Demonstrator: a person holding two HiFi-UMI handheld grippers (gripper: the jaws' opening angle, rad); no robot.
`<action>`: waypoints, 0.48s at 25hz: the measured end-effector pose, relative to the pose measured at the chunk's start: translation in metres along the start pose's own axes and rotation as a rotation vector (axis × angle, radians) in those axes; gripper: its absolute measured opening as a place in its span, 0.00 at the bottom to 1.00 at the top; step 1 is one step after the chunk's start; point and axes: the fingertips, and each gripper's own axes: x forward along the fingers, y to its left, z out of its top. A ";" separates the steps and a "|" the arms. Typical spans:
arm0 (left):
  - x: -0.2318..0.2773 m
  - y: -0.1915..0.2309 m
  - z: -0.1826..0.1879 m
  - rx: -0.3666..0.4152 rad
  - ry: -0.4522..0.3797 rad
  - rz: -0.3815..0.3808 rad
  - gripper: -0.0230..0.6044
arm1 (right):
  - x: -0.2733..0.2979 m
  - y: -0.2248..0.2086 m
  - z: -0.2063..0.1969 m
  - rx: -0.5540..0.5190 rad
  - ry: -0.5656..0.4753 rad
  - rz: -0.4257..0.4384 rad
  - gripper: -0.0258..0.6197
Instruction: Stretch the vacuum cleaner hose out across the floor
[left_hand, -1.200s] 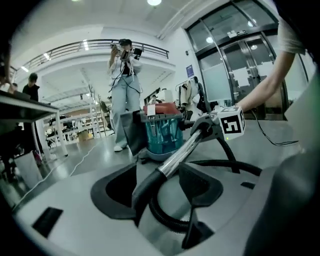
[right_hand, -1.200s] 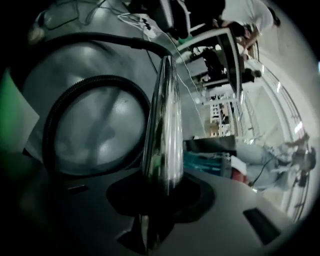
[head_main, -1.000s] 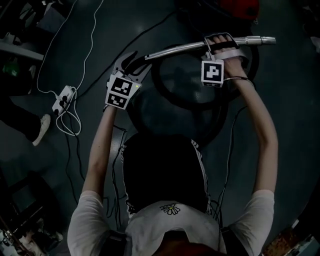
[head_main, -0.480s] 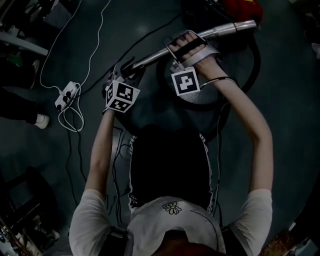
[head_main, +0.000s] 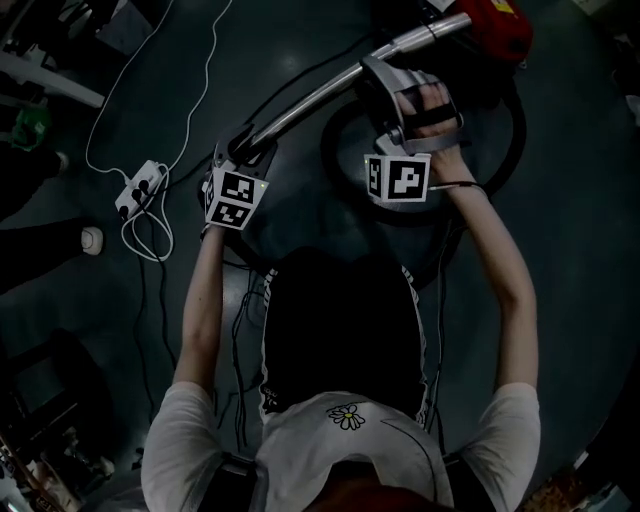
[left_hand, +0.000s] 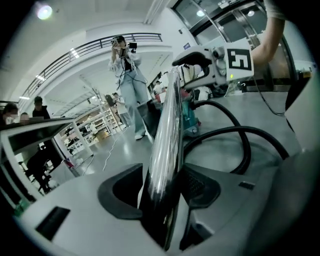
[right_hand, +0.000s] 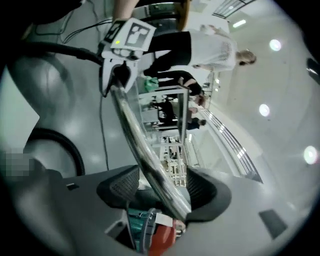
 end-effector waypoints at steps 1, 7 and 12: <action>-0.003 0.007 -0.014 -0.008 0.037 0.031 0.37 | -0.009 -0.006 -0.012 0.079 0.032 -0.018 0.50; -0.014 0.014 -0.117 -0.063 0.281 0.104 0.37 | -0.045 0.062 -0.085 0.235 0.248 0.121 0.50; -0.012 0.003 -0.167 0.131 0.460 0.105 0.37 | -0.083 0.172 -0.137 0.550 0.517 0.358 0.50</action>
